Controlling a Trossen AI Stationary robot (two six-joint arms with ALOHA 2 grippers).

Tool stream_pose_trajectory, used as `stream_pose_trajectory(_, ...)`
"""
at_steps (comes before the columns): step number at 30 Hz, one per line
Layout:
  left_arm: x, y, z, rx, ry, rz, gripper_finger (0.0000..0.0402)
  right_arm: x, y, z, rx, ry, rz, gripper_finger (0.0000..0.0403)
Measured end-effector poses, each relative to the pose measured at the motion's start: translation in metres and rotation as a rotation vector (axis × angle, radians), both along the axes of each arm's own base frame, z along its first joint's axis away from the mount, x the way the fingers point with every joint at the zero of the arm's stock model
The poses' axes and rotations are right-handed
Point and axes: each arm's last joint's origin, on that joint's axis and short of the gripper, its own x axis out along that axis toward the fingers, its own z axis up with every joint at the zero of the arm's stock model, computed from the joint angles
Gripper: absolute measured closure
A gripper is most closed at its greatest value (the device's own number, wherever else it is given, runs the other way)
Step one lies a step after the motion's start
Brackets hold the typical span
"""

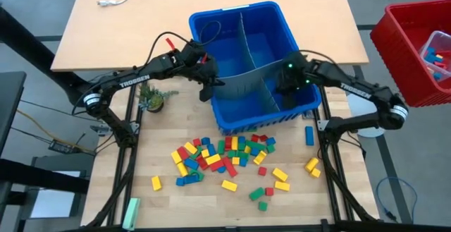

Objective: Sort blocks
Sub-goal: Assemble the blue bin using gray bin divider

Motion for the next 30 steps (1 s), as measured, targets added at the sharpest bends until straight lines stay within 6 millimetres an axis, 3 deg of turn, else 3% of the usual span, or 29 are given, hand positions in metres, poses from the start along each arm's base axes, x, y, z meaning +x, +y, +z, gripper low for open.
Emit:
stream_pose_trajectory(6,-0.001,0.000,0.001,0.004,0.000,0.004,0.0389,0.015,-0.009,-0.024,0.076,-0.011,0.040,0.0401)
stream_pose_trajectory(30,-0.001,0.005,0.002,0.180,0.046,0.100,0.0389,0.039,-0.013,-0.019,-0.004,-0.190,0.126,0.0402)
